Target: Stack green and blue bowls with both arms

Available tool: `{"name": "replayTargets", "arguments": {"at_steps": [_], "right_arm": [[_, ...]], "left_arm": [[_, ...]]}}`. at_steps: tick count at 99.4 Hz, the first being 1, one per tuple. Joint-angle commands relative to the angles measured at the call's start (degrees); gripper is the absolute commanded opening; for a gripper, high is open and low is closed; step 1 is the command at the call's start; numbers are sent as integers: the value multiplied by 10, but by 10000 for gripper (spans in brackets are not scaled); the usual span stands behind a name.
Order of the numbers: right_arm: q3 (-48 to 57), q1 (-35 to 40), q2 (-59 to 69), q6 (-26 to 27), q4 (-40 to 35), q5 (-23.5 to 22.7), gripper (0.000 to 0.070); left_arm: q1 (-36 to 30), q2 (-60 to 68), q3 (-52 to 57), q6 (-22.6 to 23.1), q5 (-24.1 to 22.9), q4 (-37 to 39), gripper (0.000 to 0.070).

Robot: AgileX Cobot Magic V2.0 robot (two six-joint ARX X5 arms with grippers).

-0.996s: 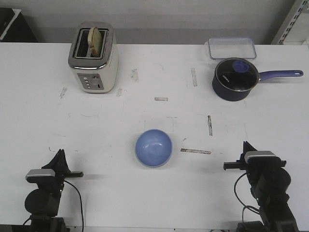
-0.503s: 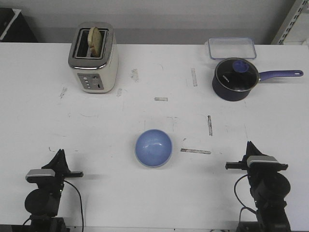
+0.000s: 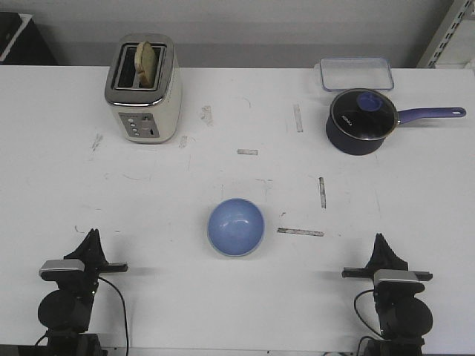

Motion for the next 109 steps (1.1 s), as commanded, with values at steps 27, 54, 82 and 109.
{"name": "replayTargets", "arguments": {"at_steps": [27, 54, 82, 109], "right_arm": [[-2, 0, 0, -1, 12, -1, 0], [-2, 0, 0, -1, 12, -1, 0], [-2, 0, 0, -1, 12, -1, 0], [-2, 0, 0, -1, 12, -1, 0]], "left_arm": [[0, 0, -12, 1, 0, 5, 2], [0, 0, -12, 1, 0, 5, 1], [0, 0, -12, 1, 0, 5, 1], [0, 0, -12, 1, 0, 5, 1]]}}
